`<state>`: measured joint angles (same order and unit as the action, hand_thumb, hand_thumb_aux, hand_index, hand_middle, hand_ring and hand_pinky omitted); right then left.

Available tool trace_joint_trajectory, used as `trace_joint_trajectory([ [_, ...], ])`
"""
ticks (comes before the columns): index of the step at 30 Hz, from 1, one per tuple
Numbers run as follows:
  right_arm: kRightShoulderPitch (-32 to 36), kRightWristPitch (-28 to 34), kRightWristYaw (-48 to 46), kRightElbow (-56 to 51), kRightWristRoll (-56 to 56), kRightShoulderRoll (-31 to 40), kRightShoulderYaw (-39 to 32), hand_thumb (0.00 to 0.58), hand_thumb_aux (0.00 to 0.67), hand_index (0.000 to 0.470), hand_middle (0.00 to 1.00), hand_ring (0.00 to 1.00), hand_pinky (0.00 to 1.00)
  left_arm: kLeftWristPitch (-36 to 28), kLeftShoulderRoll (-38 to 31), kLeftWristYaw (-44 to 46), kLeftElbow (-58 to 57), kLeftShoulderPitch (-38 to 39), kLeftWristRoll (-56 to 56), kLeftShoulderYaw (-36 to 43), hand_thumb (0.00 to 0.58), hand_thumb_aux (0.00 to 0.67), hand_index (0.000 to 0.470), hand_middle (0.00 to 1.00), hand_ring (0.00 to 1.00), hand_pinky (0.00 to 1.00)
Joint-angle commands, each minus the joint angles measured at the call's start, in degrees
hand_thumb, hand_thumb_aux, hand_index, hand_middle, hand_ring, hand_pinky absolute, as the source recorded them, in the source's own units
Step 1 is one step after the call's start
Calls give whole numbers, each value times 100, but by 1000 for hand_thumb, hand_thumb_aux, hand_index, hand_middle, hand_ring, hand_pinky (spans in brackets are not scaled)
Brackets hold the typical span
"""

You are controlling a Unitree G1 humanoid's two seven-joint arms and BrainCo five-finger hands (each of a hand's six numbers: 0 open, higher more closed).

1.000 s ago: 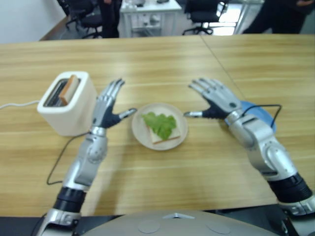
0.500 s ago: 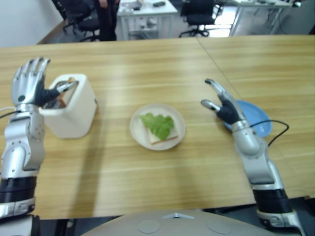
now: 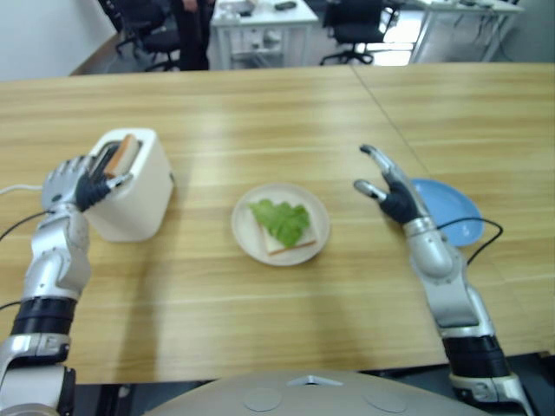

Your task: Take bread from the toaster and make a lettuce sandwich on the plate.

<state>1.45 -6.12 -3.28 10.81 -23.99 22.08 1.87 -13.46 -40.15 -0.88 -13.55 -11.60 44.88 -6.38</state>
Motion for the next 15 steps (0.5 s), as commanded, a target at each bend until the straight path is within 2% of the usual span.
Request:
trace_joint_trajectory([
  [1,-66,-27,37,-81,-89,60,-33,0,0,0,0,0,0,10,-22,-233,65,-23,-147,-1,580,670,460,0,0,0],
  [2,-74,-23,48,-85,-122,72,-38,0,0,0,0,0,0,45,-21,-298,145,-11,-187,-17,580,670,460,0,0,0],
  [4,-94,-21,75,-85,-184,89,-45,0,0,0,0,0,0,100,-18,-421,298,14,-234,-26,580,670,460,1000,1000,1000],
  [11,-105,-23,142,-129,-286,111,-82,0,0,0,0,0,0,523,108,-1211,1284,196,-300,-192,580,670,460,1000,1000,1000],
  [15,-113,-18,166,-154,-338,115,-99,0,0,0,0,0,0,1108,307,-1794,2360,331,-712,-743,580,670,460,1000,1000,1000],
])
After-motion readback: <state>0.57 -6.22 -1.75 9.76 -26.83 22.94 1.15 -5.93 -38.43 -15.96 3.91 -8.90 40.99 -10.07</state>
